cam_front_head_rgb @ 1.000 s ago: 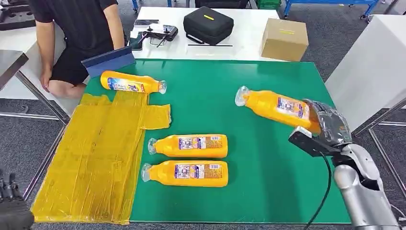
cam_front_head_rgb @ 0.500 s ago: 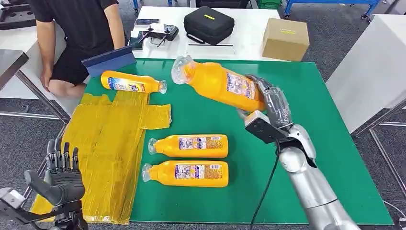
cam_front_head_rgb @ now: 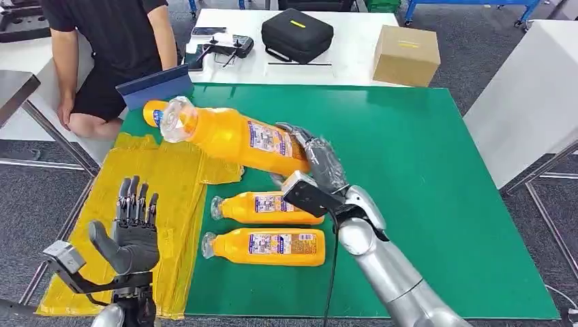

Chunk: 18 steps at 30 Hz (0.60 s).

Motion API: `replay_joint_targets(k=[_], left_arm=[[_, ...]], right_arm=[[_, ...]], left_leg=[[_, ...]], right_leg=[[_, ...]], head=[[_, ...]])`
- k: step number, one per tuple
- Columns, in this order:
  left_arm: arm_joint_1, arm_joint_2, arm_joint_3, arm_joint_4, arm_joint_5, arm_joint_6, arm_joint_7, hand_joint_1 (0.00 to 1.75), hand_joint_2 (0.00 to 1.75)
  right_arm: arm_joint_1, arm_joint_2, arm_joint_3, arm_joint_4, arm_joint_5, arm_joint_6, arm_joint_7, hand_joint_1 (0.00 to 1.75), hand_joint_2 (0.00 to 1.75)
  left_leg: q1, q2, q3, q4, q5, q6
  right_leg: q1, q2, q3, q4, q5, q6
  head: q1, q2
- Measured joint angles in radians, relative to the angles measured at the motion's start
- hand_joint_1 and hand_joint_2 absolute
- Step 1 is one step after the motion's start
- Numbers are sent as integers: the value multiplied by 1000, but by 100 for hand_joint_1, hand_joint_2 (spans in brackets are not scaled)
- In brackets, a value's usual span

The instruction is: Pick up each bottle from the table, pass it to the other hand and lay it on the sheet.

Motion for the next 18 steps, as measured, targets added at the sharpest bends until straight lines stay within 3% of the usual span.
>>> replay_joint_targets(k=[4,5,18], left_arm=[[-9,0,-10,8,0,0,1,0,0],[-11,0,-11,8,0,1,1,0,175],[-40,-8,-40,13,-39,42,7,0,175]], right_arm=[[-6,10,10,22,0,-1,3,175,175],[-6,12,12,26,0,-1,3,175,175],[-19,70,20,89,-23,24,8,175,175]], left_leg=[[0,0,0,0,0,0],[0,0,0,0,0,0],[0,0,-1,0,0,0]], right_leg=[[0,0,0,0,0,0],[0,0,0,0,0,0],[0,0,-1,0,0,0]], head=[[0,0],[0,0],[0,0]])
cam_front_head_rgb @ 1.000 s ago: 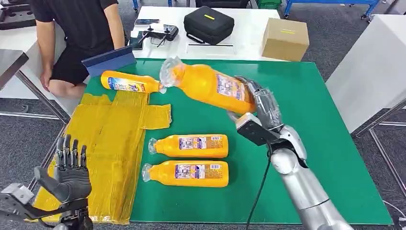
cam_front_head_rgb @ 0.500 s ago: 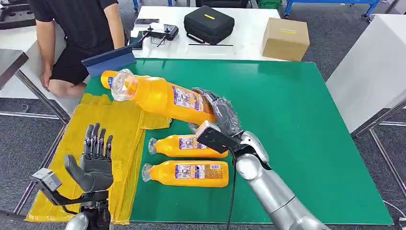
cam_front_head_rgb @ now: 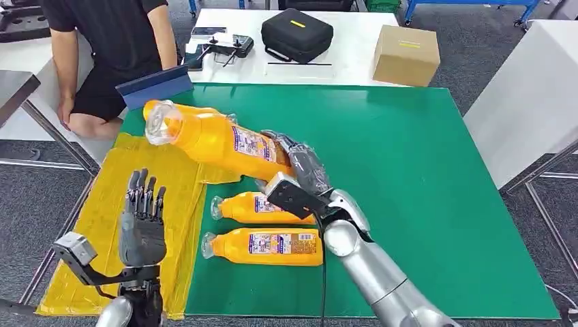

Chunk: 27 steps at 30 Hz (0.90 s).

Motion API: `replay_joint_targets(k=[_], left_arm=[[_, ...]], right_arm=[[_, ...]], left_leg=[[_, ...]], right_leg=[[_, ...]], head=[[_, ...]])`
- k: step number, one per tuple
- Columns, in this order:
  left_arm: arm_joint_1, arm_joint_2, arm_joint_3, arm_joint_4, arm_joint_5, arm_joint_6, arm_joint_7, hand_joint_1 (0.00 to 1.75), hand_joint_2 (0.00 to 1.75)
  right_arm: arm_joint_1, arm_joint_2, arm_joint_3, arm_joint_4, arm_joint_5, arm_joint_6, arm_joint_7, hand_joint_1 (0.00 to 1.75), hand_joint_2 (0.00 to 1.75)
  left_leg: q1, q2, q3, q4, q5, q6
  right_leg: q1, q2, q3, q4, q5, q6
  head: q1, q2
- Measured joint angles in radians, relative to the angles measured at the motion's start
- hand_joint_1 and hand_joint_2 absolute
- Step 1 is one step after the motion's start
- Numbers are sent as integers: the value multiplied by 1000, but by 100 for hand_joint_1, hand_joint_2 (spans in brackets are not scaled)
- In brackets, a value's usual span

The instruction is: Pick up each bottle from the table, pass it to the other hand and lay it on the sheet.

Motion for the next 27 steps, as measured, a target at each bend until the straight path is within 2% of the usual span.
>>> replay_joint_targets(k=[18,27], left_arm=[[-15,-69,-15,-61,-16,23,47,0,175],[-33,-99,-26,-64,-16,0,69,0,175]], right_arm=[[-28,79,2,91,-18,28,38,175,175],[-56,127,28,165,108,28,103,175,175]], left_leg=[[0,0,0,0,0,0],[0,0,0,0,0,0]], right_leg=[[0,0,0,0,0,0],[0,0,0,0,0,0]], head=[[0,0],[0,0]])
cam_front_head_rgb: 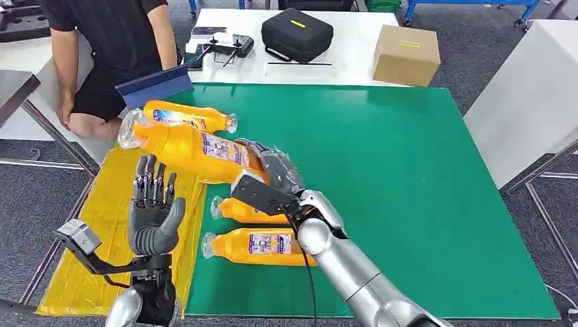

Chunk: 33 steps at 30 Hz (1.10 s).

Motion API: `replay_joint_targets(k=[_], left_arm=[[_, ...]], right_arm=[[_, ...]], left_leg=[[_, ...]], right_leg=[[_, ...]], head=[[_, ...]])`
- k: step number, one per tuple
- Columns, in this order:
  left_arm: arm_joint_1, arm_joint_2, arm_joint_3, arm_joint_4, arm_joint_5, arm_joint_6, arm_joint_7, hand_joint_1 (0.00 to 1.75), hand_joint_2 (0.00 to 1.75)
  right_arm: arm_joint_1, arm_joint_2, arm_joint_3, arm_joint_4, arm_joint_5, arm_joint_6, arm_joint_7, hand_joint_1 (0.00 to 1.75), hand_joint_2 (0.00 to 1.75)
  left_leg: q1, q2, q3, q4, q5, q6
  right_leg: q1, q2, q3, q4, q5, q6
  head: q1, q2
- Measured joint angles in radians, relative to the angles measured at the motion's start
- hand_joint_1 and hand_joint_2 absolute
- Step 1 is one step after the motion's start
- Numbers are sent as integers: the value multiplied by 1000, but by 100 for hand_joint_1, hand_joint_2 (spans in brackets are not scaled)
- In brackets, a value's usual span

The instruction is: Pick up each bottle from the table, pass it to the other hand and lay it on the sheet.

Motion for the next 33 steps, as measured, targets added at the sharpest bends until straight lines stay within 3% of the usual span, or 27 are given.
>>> replay_joint_targets(k=[18,33], left_arm=[[-32,-5,11,0,47,2,29,0,175],[0,-4,34,0,36,42,37,0,175]], right_arm=[[-53,94,138,152,112,-16,40,175,175],[-60,102,292,171,175,-42,144,175,175]], left_leg=[[0,0,0,0,0,0],[0,0,0,0,0,0]], right_leg=[[0,0,0,0,0,0],[0,0,0,0,0,0]], head=[[0,0],[0,0]])
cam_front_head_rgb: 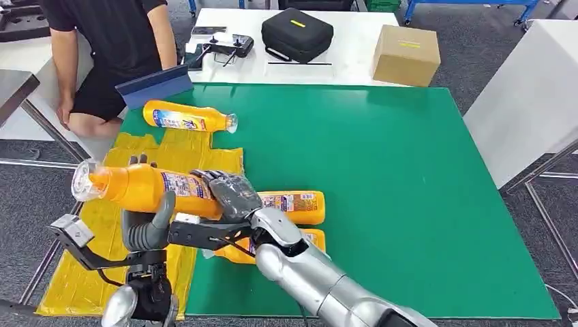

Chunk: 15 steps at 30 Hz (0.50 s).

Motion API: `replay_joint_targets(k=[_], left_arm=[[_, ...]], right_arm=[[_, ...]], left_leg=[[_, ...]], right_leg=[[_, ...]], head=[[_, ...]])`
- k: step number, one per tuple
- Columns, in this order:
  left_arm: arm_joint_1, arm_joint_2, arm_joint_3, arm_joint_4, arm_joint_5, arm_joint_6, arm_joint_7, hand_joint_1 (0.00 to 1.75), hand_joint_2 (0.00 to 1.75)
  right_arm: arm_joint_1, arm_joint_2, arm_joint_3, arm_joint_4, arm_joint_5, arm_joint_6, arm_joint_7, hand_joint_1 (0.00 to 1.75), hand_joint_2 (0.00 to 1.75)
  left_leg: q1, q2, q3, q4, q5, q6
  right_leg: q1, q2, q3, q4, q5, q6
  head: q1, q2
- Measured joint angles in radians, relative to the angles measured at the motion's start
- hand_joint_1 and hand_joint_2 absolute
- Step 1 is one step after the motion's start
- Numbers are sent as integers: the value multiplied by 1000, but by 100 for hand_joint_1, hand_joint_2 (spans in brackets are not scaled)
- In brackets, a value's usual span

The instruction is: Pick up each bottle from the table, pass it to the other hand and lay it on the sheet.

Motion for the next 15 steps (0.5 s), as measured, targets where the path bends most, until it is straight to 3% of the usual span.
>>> replay_joint_targets(k=[11,12,13,15], left_arm=[[15,4,11,-1,-2,14,3,0,175],[20,5,11,-3,-3,16,3,110,175],[24,5,12,-3,-3,17,3,175,175],[32,5,14,-7,-1,18,3,175,175]], right_arm=[[-11,0,82,11,-27,-3,18,175,175],[-11,0,97,12,-38,-3,23,175,175],[-12,0,108,13,-45,-3,26,175,175],[-17,0,128,18,-64,-3,29,175,175]], left_leg=[[0,0,0,0,0,0],[0,0,0,0,0,0],[0,0,0,0,0,0],[0,0,0,0,0,0]], right_leg=[[0,0,0,0,0,0],[0,0,0,0,0,0],[0,0,0,0,0,0],[0,0,-1,0,0,0]], head=[[0,0],[0,0],[0,0],[0,0]])
